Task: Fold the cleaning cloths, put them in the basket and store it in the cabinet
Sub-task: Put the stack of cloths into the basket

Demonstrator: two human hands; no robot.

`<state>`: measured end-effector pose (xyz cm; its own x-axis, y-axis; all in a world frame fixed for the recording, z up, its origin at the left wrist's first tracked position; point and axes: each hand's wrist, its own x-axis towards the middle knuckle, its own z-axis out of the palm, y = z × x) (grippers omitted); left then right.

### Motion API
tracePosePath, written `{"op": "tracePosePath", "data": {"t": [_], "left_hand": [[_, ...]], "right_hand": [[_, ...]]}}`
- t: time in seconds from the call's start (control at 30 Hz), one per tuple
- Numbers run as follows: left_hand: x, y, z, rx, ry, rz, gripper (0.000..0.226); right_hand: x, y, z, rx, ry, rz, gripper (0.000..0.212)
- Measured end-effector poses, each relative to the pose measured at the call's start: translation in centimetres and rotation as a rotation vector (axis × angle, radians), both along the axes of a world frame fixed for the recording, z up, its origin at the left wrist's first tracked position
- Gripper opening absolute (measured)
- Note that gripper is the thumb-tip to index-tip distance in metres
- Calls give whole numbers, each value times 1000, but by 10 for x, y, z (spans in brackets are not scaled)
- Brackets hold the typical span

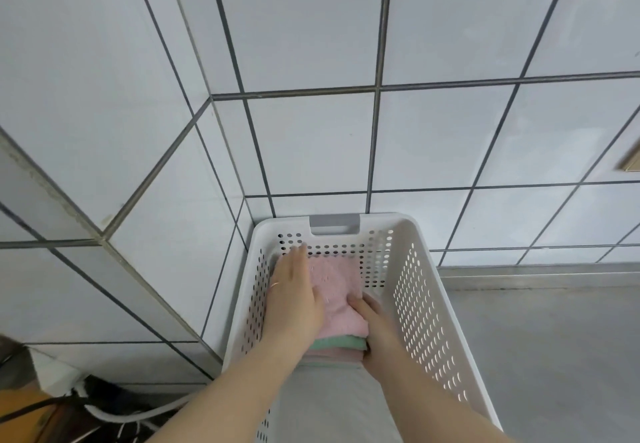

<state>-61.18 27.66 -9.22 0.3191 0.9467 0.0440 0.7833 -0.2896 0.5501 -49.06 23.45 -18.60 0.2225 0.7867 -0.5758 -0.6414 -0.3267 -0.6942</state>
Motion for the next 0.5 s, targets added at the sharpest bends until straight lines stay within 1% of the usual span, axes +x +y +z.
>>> {"op": "tracePosePath", "data": {"t": [0.03, 0.07, 0.13, 0.17, 0.27, 0.3, 0.4, 0.47, 0.5], "left_hand": [[5, -1, -1, 62, 65, -62, 63], [10, -2, -2, 71, 140, -117, 59], [18, -3, -12, -15, 263, -180, 56], [21, -4, -16, -58, 293, -188, 55], [26, -1, -23, -62, 345, -199, 56], [26, 0, -25, -56, 353, -209, 56], [24, 4, -33, -53, 427, -247, 62], [17, 3, -39, -9, 516, -259, 69], [13, 2, -41, 11, 533, -257, 68]], "right_hand": [[1, 1, -1, 6, -9, 13, 51], [2, 1, 0, 18, -27, 36, 58], [8, 1, 6, 32, -96, 85, 77], [11, 1, 14, 32, -157, 93, 78], [19, 4, 42, 15, -394, 38, 57], [17, 5, 50, 17, -494, 55, 53], [1, 9, 63, 47, -836, 190, 48], [-11, 8, 56, 40, -1052, 308, 49], [-14, 5, 50, 23, -1134, 361, 50]]}}
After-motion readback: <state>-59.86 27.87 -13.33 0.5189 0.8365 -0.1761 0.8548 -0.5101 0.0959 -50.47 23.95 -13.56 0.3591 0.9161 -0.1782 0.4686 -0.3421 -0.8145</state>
